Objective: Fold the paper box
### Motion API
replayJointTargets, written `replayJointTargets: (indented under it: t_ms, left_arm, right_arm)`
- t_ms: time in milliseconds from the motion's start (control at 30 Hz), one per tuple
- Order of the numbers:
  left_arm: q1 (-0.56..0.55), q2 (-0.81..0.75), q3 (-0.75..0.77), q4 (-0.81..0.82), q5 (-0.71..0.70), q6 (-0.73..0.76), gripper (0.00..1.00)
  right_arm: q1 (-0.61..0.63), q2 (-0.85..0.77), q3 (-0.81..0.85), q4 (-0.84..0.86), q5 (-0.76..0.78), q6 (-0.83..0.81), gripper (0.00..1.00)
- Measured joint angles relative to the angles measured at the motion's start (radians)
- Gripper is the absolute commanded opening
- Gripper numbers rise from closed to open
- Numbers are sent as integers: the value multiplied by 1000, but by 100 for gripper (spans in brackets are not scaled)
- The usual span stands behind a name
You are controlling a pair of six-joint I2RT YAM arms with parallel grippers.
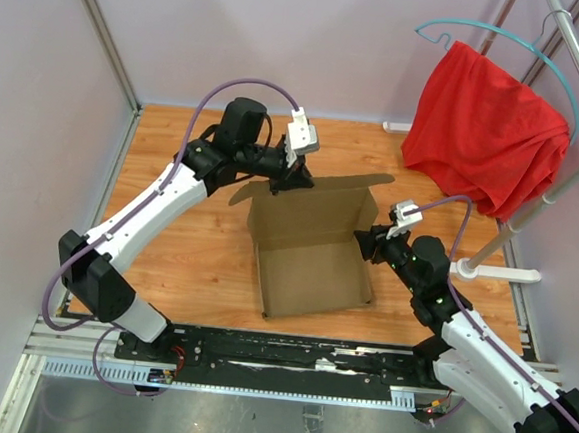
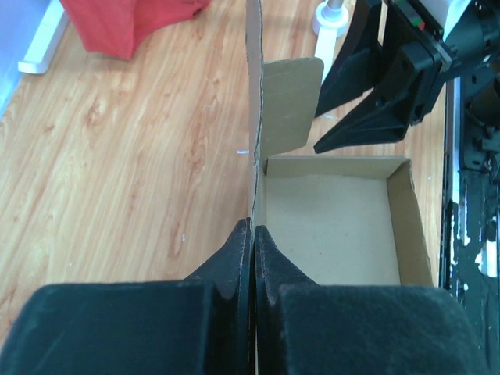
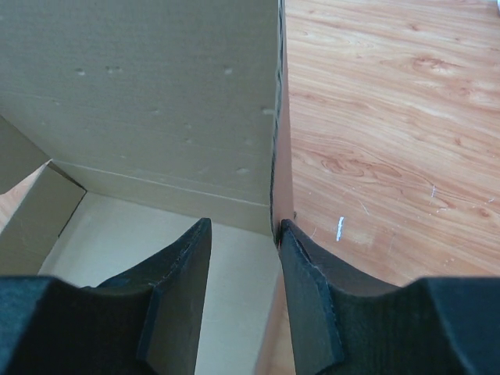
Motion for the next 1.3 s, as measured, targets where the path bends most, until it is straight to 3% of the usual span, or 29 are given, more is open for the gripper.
replayJointTargets:
  t_ms: [333, 833, 1300]
  left_arm:
    - [-64, 17, -18, -16, -8, 49, 0]
    - [-112, -140, -232, 168, -102, -72, 0]
    - [-112, -127, -245, 226, -133, -178, 0]
  right_arm:
    - [0, -3, -3, -46, -3, 24, 42]
    - [0, -72, -40, -109, -26, 91, 42]
    - [0, 29, -13, -87, -56, 108, 42]
